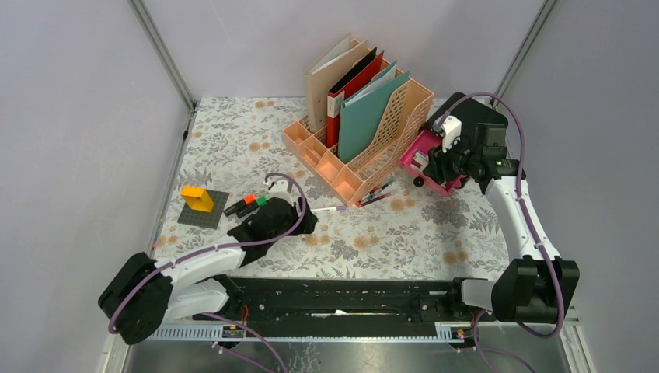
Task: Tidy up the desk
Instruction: Place the stationery in the drawer, then pick up the stationery from the center of the board.
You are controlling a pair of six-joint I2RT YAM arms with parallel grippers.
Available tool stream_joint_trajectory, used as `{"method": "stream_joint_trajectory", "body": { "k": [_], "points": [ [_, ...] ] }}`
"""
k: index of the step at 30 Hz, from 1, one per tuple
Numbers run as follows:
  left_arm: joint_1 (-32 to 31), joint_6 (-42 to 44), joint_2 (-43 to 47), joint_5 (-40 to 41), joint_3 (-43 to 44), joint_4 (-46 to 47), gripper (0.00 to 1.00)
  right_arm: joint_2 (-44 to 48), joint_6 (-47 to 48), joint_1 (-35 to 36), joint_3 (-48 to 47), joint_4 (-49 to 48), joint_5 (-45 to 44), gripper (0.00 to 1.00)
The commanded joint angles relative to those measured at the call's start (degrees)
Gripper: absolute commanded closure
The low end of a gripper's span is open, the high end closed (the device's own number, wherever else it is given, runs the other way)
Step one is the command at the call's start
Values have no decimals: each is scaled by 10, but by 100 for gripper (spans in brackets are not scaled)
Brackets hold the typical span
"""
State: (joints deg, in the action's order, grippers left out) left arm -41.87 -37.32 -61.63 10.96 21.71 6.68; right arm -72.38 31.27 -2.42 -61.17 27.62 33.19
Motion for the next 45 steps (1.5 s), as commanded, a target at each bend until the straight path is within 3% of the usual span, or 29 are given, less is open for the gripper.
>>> {"method": "stream_joint_trajectory", "body": {
  "k": [1,5,10,35,45],
  "points": [
    [4,-6,-37,35,53,-52,34,15,-3,-2,-25,12,45,48],
    [4,-7,-73,72,82,-100,55,14,-3,-2,-25,14,54,48],
    [4,-2,-116,89,114,-128,64,14,-3,-2,-25,16,60,48],
    [4,22,-246,92,174,-183,69,11,-3,-2,-25,21,87,48],
    [3,34,-263,92,185,-208,96,11,-17,-2,-27,23,137,48]
  ]
}}
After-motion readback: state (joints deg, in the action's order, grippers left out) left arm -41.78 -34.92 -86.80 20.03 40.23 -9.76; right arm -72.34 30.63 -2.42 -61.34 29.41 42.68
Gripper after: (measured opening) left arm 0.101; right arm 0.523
